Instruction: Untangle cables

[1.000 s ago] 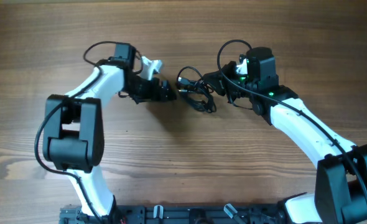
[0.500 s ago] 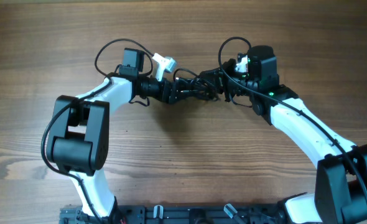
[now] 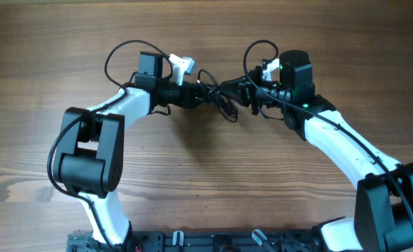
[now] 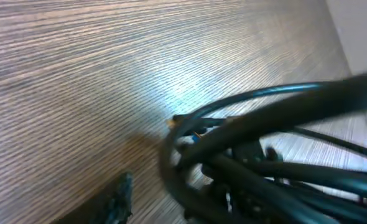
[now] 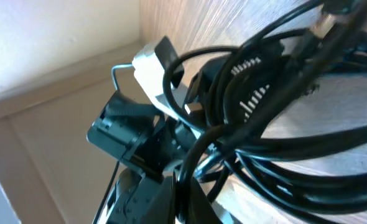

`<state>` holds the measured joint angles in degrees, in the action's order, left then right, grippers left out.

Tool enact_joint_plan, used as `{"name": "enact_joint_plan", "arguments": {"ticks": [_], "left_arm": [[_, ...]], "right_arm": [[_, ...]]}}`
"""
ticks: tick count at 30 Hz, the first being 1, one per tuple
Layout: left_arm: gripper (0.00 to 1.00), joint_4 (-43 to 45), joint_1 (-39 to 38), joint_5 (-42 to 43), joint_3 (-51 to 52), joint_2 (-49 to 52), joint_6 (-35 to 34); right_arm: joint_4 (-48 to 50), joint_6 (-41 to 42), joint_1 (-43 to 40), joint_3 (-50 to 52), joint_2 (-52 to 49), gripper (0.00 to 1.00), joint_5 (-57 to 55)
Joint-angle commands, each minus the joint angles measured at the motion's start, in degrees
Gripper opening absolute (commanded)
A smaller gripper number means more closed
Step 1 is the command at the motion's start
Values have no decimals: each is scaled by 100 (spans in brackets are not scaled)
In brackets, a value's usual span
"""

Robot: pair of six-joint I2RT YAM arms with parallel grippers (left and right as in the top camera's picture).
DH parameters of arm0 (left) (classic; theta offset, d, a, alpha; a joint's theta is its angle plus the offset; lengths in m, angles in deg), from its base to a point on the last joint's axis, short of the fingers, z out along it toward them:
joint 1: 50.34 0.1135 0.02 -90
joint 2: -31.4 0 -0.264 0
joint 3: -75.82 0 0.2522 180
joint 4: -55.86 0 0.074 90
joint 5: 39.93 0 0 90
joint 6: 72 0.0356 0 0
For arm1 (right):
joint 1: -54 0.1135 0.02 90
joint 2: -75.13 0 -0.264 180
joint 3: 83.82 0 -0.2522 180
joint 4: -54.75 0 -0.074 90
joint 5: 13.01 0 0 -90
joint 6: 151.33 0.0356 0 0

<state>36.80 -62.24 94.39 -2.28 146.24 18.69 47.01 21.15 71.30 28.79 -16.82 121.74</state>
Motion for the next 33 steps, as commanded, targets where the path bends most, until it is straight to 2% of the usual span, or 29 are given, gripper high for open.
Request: {"name": "enact_joint_plan", "arguments": {"ticks": [1, 4, 7, 9, 10, 12, 14, 16, 18, 22, 24, 26, 33], "left_arm": [[59, 216, 15, -70, 37, -42, -17], [64, 258, 264, 13, 37, -52, -409], [65, 455, 669, 776, 37, -50, -1182], [73, 540, 824, 1261, 37, -50, -1873], [76, 503, 927, 1274, 37, -50, -2566], [89, 463, 1034, 1366, 37, -50, -3169], [88, 463, 1099, 1674, 37, -50, -3654], [77, 446, 1117, 1851, 37, -50, -4253], [68, 442, 1117, 1849, 37, -50, -4562], [66, 522, 1091, 1849, 37, -50, -5501], [71, 531, 1088, 1895, 37, -50, -5805], [82, 498, 1086, 1982, 37, -50, -5866], [91, 715, 774, 1709, 37, -50, -6854]], "right_arm": [[61, -2, -2, -111, -48, 4, 385], [68, -7, -2, -111, -48, 4, 472], [83, -44, -2, -111, -48, 4, 487], [105, -44, -2, -111, -48, 4, 494], [157, -48, -2, -111, -48, 4, 531], [232, -46, -2, -111, -48, 4, 555], [232, -46, -2, -111, -48, 4, 555], [236, -44, -2, -111, -48, 4, 553], [236, -46, -2, -111, -48, 4, 553], [254, -46, -2, -111, -48, 4, 555], [256, -44, -2, -111, -48, 4, 555], [256, -46, -2, -111, -48, 4, 557], [420, -44, -2, -111, -48, 4, 555]]}}
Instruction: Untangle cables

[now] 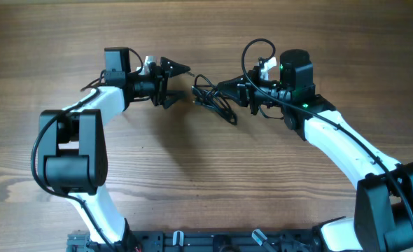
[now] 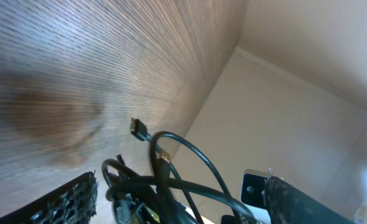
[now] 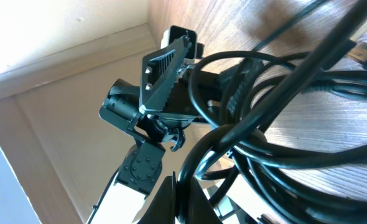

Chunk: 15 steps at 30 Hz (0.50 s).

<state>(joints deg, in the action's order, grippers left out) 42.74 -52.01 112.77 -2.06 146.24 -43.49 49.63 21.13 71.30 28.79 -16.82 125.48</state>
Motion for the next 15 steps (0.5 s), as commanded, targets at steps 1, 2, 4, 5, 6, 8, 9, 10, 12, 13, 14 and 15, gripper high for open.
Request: {"name": "enact_joint_plan", "arguments": {"ticks": [1, 2, 4, 5, 6, 8, 9, 10, 12, 13, 14, 15], "left_arm": [[91, 131, -332, -210, 15, -50, -734], [94, 136, -424, -232, 15, -50, -857], [99, 133, -625, -50, 15, -50, -1322], [99, 136, -671, -42, 15, -50, -1408], [97, 138, -688, -85, 15, -50, -1408], [72, 136, -726, -160, 15, -50, -1403], [52, 138, -761, -168, 15, -50, -1405], [46, 140, -791, -168, 15, -50, -1425], [52, 201, -850, -177, 15, -50, -1449], [64, 225, -881, -188, 15, -50, -1449], [68, 223, -914, -184, 15, -50, -1495], [68, 221, -949, -164, 15, -50, -1552]], "right_arm": [[177, -42, -2, -111, -48, 4, 181], [179, -42, -2, -111, -48, 4, 181], [179, -42, -2, -111, -48, 4, 184], [179, -44, -2, -111, -48, 4, 184], [177, -46, -2, -111, -48, 4, 184], [179, -46, -2, -111, -48, 4, 184], [179, -74, -2, -111, -48, 4, 184], [179, -114, -2, -111, -48, 4, 184], [177, -138, -2, -111, -48, 4, 192], [179, -138, -2, -111, -48, 4, 201], [179, -136, -2, -111, -48, 4, 203], [179, -136, -2, -111, -48, 4, 203]]}}
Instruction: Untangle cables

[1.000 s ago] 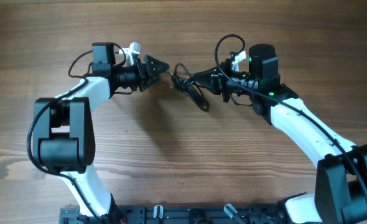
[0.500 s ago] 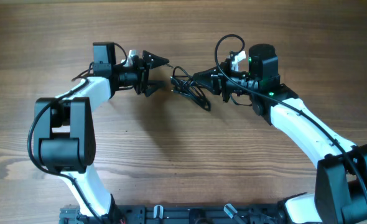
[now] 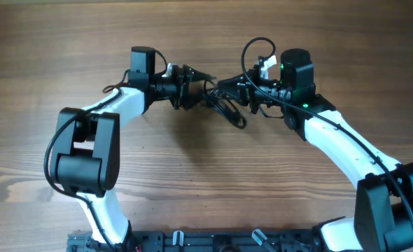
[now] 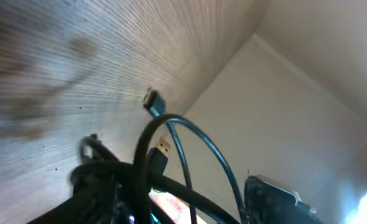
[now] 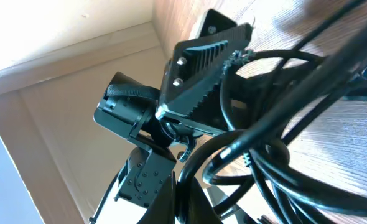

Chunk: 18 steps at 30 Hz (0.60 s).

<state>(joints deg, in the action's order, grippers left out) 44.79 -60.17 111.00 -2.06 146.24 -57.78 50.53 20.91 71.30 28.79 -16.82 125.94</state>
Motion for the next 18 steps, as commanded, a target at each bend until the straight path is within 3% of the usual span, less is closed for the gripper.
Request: {"name": "enact_joint_plan", "arguments": {"ticks": [1, 4, 6, 9, 12, 18], "left_arm": [[60, 26, -173, 9, 15, -50, -125], [33, 59, -201, 11, 15, -50, -125], [6, 59, -201, 11, 15, -50, -122], [4, 61, -181, -83, 15, -50, 35], [4, -44, -57, -479, 15, -50, 876], [4, -1473, 450, -1993, 15, -50, 1915]], "right_arm": [[90, -116, -2, -111, -48, 4, 157], [90, -120, -2, -111, -48, 4, 155], [87, -127, -2, -111, -48, 4, 157], [90, -122, -4, -111, -48, 4, 153], [87, -101, -24, -111, -48, 4, 155], [240, 33, -247, -111, -48, 4, 713]]}}
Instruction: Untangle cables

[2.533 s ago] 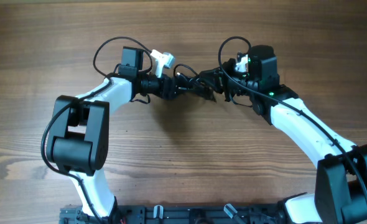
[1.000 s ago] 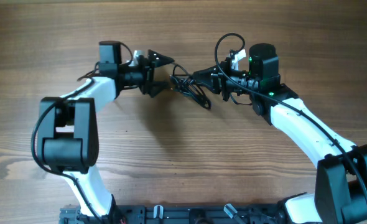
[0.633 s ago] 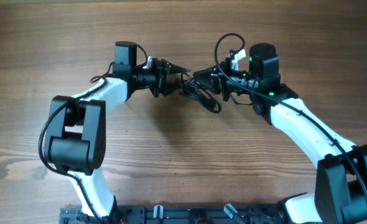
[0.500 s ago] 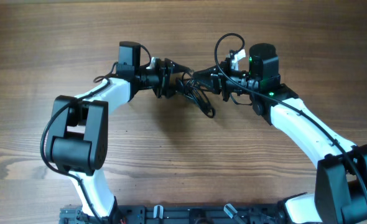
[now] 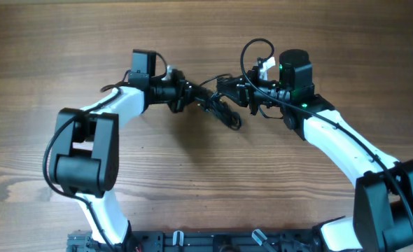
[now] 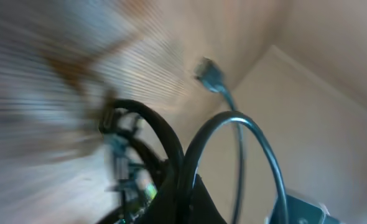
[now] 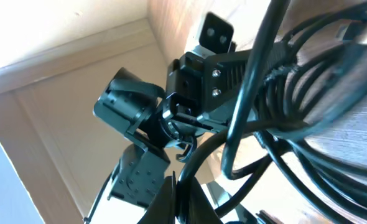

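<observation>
A bundle of tangled black cables (image 5: 224,110) hangs between my two grippers over the wooden table. At the bundle's left end, my left gripper (image 5: 192,93) is shut on a black cable loop (image 6: 165,140), its jaws (image 6: 182,194) meeting on it in the blurred left wrist view. A free plug (image 6: 209,71) sticks up from a thin loop. Just right of it, my right gripper (image 5: 225,85) is shut on another black strand (image 7: 199,158), pinched between the jaws (image 7: 185,186). The right wrist view shows the left gripper's body (image 7: 211,59) close behind the loops (image 7: 295,106).
The wooden table (image 5: 192,189) runs all around the arms. A black rail (image 5: 213,241) lies along the near edge. Each arm's own supply cable loops above its wrist (image 5: 257,52).
My left gripper was open around the bundle's left end and is now shut on a cable loop, slightly further right. The right gripper holds its strand as before.
At first both grippers were at the bundle, close together. Then the left gripper stood open, well to the left and apart from the cables, which hung from the right gripper. It then came back open around the bundle, and now grips a loop.
</observation>
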`<state>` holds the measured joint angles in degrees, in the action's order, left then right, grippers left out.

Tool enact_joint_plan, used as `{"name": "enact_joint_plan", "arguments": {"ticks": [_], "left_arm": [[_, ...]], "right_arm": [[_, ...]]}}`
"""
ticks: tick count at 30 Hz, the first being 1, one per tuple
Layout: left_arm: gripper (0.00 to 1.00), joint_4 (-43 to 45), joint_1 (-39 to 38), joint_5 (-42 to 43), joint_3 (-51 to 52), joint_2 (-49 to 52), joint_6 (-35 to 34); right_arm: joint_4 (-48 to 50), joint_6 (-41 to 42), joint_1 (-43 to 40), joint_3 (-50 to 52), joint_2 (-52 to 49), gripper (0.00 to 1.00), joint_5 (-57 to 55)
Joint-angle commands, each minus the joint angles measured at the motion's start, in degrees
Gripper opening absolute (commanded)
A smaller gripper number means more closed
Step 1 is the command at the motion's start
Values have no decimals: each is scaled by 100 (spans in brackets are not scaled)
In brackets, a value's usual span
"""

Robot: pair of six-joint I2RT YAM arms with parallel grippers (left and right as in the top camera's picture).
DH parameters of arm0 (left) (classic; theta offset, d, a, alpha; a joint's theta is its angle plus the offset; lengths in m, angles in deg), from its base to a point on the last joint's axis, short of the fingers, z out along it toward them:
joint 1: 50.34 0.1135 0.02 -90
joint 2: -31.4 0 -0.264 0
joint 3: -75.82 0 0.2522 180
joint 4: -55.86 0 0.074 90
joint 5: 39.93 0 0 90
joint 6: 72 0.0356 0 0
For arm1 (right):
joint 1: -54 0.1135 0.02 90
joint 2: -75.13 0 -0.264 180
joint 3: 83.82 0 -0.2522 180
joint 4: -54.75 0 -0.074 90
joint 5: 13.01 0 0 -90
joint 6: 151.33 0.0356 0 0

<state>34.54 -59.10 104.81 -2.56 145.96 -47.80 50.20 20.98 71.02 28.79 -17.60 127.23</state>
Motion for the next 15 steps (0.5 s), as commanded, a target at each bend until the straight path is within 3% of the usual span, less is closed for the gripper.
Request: {"name": "enact_joint_plan", "arguments": {"ticks": [1, 6, 15], "left_arm": [[4, -697, 470, -1670, 66, -22, 1021], [4, -1309, 1134, -2079, 66, -22, 1580], [4, -1759, 1722, -3064, 66, -22, 1661]], "right_arm": [[358, 26, -293, -111, 31, 4, 778], [424, 13, -800, -111, 31, 4, 1309], [382, -638, -2122, -111, 31, 4, 1637]]}}
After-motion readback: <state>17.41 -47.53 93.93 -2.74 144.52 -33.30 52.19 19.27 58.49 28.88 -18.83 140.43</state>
